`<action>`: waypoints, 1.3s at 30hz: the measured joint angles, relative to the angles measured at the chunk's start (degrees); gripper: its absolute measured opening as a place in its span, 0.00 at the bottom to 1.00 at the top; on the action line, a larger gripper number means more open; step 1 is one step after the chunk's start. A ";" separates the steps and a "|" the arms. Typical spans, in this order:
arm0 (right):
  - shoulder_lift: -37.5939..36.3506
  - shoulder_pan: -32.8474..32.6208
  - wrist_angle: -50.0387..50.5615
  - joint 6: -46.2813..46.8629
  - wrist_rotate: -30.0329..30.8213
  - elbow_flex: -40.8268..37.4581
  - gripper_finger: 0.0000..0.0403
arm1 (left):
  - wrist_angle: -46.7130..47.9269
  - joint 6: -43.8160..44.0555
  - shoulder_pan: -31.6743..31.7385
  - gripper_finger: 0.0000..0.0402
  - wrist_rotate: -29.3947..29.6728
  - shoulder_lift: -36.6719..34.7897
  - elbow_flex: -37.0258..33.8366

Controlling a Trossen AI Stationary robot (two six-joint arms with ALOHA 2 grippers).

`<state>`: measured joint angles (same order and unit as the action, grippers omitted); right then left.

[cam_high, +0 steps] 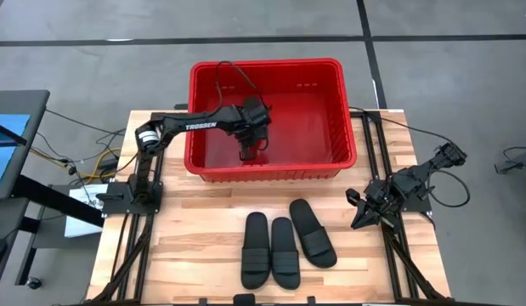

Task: Pick and place slides into bin
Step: Put the black slide into the red container

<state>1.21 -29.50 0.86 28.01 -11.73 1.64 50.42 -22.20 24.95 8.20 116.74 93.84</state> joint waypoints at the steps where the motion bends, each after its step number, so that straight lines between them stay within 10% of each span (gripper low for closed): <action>1: -0.02 0.00 0.00 0.00 0.00 0.01 0.05 | -0.08 0.00 0.00 0.00 -0.08 0.41 0.00; 11: -0.02 0.00 0.00 0.00 0.00 0.00 0.05 | 0.55 -0.12 0.20 0.01 -0.34 0.69 0.00; 39: -0.02 -0.02 0.00 0.00 0.02 -0.01 0.05 | 8.04 3.70 0.20 0.53 -2.95 0.64 0.30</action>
<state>1.19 -29.51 0.86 28.01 -11.71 1.63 58.46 -18.50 25.15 5.24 117.38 94.14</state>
